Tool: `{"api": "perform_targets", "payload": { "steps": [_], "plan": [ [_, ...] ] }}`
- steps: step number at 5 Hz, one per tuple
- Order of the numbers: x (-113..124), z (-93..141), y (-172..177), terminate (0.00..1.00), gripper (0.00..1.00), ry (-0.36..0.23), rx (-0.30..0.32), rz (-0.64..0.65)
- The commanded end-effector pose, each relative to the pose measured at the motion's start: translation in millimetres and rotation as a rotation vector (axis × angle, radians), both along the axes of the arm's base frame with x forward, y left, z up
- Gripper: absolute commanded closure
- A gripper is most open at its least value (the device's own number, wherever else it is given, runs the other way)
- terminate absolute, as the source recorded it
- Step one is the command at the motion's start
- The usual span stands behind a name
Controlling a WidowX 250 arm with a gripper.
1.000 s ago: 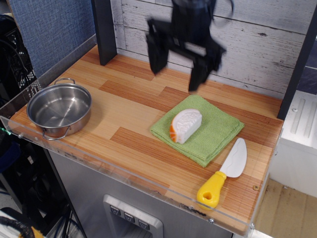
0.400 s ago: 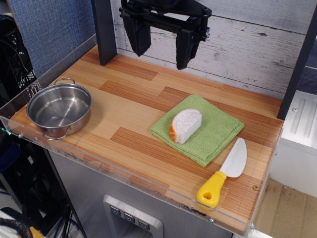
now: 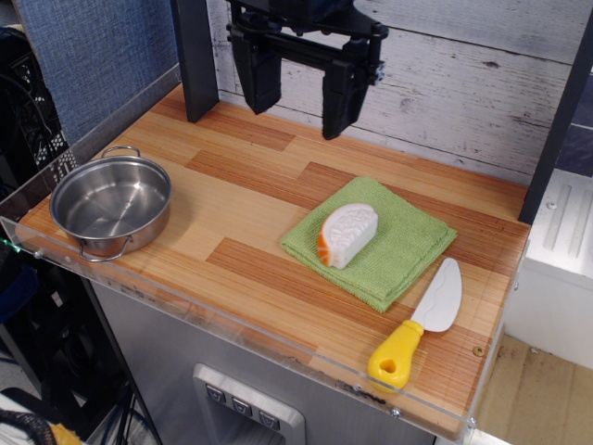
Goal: Place the meat on the cloth.
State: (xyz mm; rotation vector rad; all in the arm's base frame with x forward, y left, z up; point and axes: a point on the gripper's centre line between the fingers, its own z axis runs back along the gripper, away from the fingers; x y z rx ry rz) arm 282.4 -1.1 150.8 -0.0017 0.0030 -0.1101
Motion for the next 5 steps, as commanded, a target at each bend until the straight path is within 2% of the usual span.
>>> {"api": "perform_targets", "payload": {
  "steps": [1,4,5],
  "plan": [
    [-13.7,17.2,1.7,0.00,0.00,-0.039,-0.003,0.003],
    [-13.7,17.2,1.7,0.00,0.00,-0.039,-0.003,0.003],
    [-13.7,17.2,1.7,1.00,0.00,-0.039,-0.003,0.003]
  ]
}}
